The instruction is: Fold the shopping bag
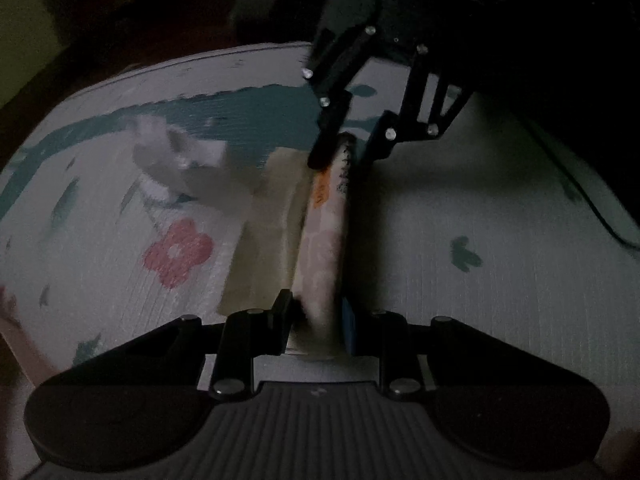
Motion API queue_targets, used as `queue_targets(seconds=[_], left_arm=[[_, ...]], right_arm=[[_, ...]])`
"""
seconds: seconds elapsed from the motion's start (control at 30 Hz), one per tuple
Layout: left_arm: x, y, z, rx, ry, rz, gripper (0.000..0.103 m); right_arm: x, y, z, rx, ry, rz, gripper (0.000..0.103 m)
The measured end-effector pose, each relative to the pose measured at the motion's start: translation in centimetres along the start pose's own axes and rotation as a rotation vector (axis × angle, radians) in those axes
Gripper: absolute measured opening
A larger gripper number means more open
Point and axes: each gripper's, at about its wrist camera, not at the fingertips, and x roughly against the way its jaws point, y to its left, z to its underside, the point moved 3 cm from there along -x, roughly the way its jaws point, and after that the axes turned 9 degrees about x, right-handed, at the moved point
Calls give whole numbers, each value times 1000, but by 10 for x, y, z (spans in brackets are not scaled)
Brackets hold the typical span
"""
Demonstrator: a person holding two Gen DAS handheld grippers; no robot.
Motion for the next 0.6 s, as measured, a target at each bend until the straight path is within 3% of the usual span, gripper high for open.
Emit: queue_targets(seconds=[0.1,0.3,0.6], left_arm=[[0,13,7,180,-65,18,24],[4,44,29,654,-175,127,28],[8,57,56,1016,-301,209,29]], right_arm=[[0,-15,9,-196,-46,-51,26],[4,-22,27,-461,-112,-67,26],[9,-27,35,-640,-180,1,26]])
